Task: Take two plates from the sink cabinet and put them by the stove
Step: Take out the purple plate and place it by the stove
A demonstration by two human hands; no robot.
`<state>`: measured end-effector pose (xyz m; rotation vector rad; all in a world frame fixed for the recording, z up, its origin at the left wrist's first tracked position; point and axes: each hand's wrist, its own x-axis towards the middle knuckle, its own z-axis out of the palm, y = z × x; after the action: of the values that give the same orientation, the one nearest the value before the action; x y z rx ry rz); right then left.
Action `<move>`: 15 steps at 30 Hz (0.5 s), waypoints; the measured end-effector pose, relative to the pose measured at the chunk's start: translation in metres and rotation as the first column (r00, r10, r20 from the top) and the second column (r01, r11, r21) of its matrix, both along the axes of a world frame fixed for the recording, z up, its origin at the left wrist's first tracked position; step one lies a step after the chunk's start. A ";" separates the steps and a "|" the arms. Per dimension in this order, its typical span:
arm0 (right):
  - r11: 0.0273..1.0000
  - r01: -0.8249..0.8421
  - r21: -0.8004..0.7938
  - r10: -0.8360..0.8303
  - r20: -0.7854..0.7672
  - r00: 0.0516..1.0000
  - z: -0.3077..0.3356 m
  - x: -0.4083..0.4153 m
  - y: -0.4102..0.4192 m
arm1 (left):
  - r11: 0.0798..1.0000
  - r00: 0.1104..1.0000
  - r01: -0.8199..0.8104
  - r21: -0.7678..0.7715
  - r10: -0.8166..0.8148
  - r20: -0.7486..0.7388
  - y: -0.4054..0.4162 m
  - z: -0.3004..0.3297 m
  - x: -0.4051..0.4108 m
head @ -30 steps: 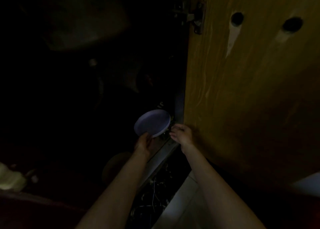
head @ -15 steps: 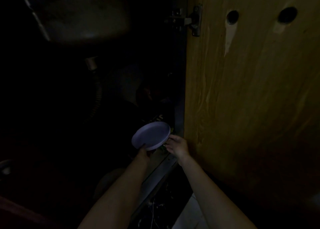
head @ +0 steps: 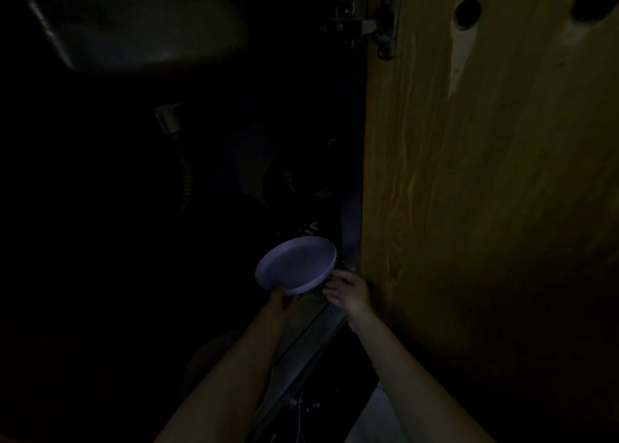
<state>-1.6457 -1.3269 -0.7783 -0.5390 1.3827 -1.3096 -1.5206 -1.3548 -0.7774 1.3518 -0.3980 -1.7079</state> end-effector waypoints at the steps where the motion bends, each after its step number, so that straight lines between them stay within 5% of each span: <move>1: 1.000 0.013 -0.002 -0.012 0.027 1.000 0.004 -0.001 0.001 | 1.000 1.000 -0.003 -0.013 0.003 -0.015 -0.001 0.002 0.000; 15: 0.993 0.083 0.085 -0.085 0.013 0.996 0.104 -0.013 0.078 | 0.994 0.996 0.045 0.098 -0.052 0.070 0.093 0.119 0.019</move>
<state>-1.6585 -1.2486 -0.6744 -0.4163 1.4537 -1.3135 -1.5012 -1.2618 -0.6585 1.4874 -0.3968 -1.7408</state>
